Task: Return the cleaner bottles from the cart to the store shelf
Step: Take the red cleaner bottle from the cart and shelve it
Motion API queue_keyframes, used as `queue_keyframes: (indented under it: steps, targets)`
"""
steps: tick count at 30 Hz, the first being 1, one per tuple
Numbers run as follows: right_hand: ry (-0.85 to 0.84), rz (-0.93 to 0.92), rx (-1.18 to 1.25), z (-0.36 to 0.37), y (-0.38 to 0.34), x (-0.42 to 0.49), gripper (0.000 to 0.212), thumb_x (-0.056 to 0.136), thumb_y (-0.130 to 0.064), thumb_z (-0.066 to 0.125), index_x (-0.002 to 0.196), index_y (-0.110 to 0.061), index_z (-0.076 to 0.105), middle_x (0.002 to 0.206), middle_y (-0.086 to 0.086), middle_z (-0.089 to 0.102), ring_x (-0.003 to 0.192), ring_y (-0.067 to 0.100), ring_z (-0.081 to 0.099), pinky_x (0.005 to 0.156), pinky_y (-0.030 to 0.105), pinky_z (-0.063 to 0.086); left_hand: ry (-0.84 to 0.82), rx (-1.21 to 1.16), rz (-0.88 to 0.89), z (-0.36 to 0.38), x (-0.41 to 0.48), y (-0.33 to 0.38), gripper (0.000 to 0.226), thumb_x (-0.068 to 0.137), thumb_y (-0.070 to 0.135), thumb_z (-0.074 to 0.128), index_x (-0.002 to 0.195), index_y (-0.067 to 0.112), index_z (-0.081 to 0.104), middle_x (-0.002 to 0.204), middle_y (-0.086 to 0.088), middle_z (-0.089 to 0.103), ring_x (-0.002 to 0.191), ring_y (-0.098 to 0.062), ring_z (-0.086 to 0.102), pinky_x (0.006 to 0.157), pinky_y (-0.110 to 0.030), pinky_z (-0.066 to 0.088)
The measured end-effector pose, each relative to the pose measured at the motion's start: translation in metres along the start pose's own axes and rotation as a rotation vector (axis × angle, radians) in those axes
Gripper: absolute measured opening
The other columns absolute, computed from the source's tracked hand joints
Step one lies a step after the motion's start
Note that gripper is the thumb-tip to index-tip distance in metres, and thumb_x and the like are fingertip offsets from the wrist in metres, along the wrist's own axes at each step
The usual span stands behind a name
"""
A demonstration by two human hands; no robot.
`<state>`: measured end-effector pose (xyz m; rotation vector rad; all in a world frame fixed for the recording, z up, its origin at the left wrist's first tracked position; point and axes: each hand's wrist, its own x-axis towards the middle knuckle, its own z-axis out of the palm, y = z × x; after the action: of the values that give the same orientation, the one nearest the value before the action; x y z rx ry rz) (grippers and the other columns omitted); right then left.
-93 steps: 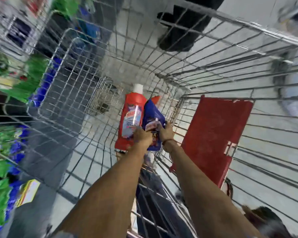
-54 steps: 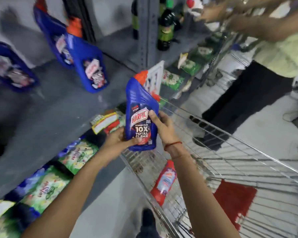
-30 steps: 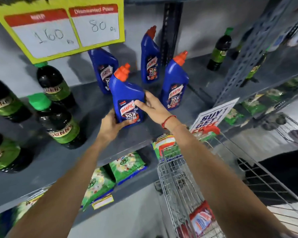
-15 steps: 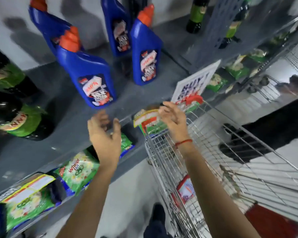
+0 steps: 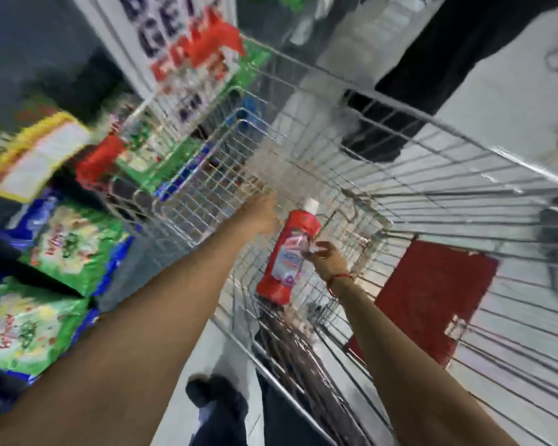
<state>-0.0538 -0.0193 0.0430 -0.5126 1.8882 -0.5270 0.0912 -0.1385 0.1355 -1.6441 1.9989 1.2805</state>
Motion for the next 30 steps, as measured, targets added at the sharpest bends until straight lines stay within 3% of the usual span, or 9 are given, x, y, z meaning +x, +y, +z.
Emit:
queue_keyframes:
  steps: [5,7,11,13,18,21,23,26,30]
  targets:
    - [-0.105,0.183,0.119,0.006,0.039,0.023,0.050,0.087,-0.015,0.060,0.129,0.000,0.039,0.089,0.014,0.053,0.067,0.017,0.048,0.061,0.027,0.039,-0.173,-0.015,-0.170,0.068,0.043,-0.011,0.055,0.084,0.006,0.057,0.135,0.000,0.038,0.139,-0.023,0.046,0.125,-0.036,0.047,0.104,-0.039,0.039]
    - [-0.179,0.224,0.243,0.011,0.042,0.024,0.046,0.092,-0.017,0.052,0.133,-0.003,0.034,0.099,0.016,0.052,0.070,0.016,0.050,0.061,0.027,0.039,-0.251,-0.019,-0.259,0.091,0.050,-0.020,0.057,0.085,0.007,0.057,0.138,0.001,0.035,0.139,-0.022,0.046,0.126,-0.036,0.046,0.103,-0.038,0.039]
    - [-0.271,0.244,0.433,0.023,0.039,0.020,0.047,0.095,-0.021,0.046,0.138,-0.010,0.029,0.129,0.018,0.051,0.113,0.032,0.053,0.084,0.040,0.045,-0.315,-0.140,-0.292,0.118,0.059,-0.036,0.065,0.078,-0.001,0.058,0.137,0.008,0.032,0.131,-0.020,0.053,0.119,-0.037,0.052,0.101,-0.048,0.045]
    - [-0.256,0.232,0.493,0.027,0.036,0.015,0.049,0.095,-0.018,0.046,0.139,-0.012,0.027,0.136,0.018,0.048,0.122,0.035,0.049,0.083,0.040,0.046,-0.312,-0.185,-0.298,0.121,0.061,-0.040,0.062,0.080,0.000,0.057,0.136,0.009,0.032,0.129,-0.021,0.053,0.117,-0.036,0.053,0.100,-0.050,0.046]
    - [-0.173,0.105,0.496,0.017,0.019,-0.002,0.050,0.091,-0.010,0.051,0.137,-0.015,0.032,0.134,0.021,0.048,0.112,0.033,0.054,0.083,0.041,0.048,-0.327,-0.409,-0.310,0.096,0.043,-0.031,0.063,0.082,0.001,0.059,0.136,0.011,0.030,0.131,-0.015,0.053,0.120,-0.034,0.051,0.101,-0.054,0.044]
    - [-0.182,-0.014,0.520,0.000,-0.010,-0.019,0.048,0.090,-0.012,0.054,0.134,-0.020,0.036,0.126,0.018,0.051,0.100,0.026,0.057,0.073,0.036,0.052,-0.289,-0.574,-0.247,0.062,0.023,-0.015,0.062,0.081,-0.001,0.063,0.135,0.010,0.034,0.129,-0.012,0.055,0.119,-0.031,0.053,0.099,-0.053,0.046]
    - [-0.201,-0.118,0.537,-0.011,-0.033,-0.035,0.041,0.090,-0.013,0.054,0.128,-0.023,0.042,0.119,0.013,0.053,0.093,0.018,0.059,0.069,0.033,0.052,-0.225,-0.633,-0.158,0.035,0.002,-0.002,0.056,0.081,0.000,0.065,0.129,0.011,0.038,0.115,-0.005,0.058,0.111,-0.026,0.055,0.091,-0.045,0.049]
    - [-0.226,-0.248,0.548,-0.024,-0.070,-0.064,0.038,0.089,-0.012,0.055,0.123,-0.027,0.045,0.118,0.009,0.054,0.098,0.020,0.059,0.072,0.035,0.054,-0.106,-0.672,-0.018,-0.006,-0.035,0.013,0.057,0.080,0.002,0.066,0.129,0.011,0.038,0.103,0.002,0.056,0.097,-0.018,0.057,0.079,-0.034,0.051]
    - [-0.285,-0.453,0.512,-0.027,-0.125,-0.117,0.047,0.089,-0.006,0.055,0.131,-0.021,0.040,0.110,-0.002,0.057,0.094,0.011,0.059,0.070,0.025,0.056,0.102,-0.694,0.093,-0.059,-0.102,0.014,0.060,0.079,0.002,0.067,0.133,0.005,0.040,0.120,-0.015,0.056,0.110,-0.030,0.056,0.093,-0.046,0.050]
